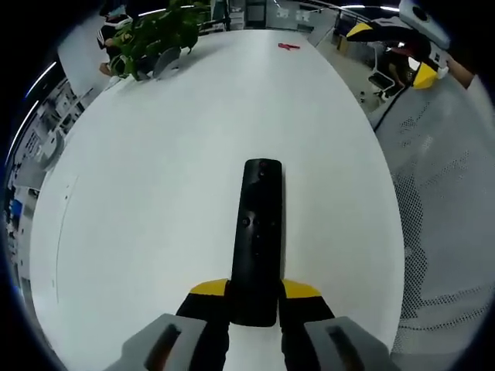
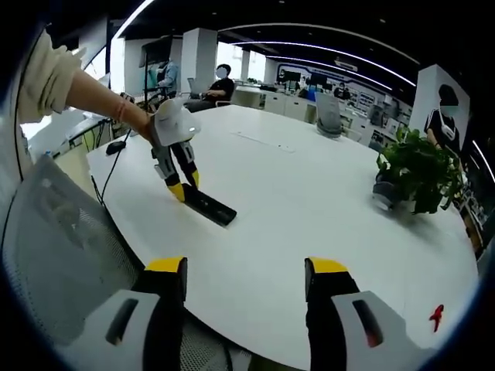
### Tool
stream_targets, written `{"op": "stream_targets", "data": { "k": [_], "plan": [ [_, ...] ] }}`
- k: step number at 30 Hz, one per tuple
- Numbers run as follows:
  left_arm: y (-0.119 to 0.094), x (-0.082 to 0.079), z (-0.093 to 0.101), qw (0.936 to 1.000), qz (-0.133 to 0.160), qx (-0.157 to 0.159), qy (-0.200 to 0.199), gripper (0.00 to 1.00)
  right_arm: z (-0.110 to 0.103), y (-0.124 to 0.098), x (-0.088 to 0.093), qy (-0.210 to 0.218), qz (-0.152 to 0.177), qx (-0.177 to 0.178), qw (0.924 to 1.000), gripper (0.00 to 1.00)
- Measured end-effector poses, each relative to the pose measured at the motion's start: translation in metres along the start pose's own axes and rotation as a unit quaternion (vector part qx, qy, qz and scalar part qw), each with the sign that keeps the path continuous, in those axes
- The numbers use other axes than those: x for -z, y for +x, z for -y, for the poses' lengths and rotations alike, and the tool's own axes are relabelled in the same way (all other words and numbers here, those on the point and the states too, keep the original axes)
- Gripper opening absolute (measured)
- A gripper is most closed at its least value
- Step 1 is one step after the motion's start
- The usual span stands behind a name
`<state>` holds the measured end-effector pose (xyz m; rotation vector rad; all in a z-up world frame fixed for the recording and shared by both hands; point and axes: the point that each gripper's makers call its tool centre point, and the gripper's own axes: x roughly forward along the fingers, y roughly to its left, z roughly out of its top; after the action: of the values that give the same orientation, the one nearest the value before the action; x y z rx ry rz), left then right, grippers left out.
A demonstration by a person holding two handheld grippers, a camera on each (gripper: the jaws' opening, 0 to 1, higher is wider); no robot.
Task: Press the specified remote control buttons in sequence, fully releasing each button before pressing the next.
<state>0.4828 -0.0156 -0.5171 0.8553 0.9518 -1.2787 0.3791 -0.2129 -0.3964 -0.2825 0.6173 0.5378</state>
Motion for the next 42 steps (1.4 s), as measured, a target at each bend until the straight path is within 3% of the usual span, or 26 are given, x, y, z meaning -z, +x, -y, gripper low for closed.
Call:
{"op": "stream_targets", "data": {
  "k": [42],
  "plan": [
    [-0.002, 0.01, 0.052, 0.9995, 0.028, 0.017, -0.001, 0.23, -0.006, 0.002, 0.003, -0.02, -0.015, -0.012, 0.9996, 0.6]
  ]
}}
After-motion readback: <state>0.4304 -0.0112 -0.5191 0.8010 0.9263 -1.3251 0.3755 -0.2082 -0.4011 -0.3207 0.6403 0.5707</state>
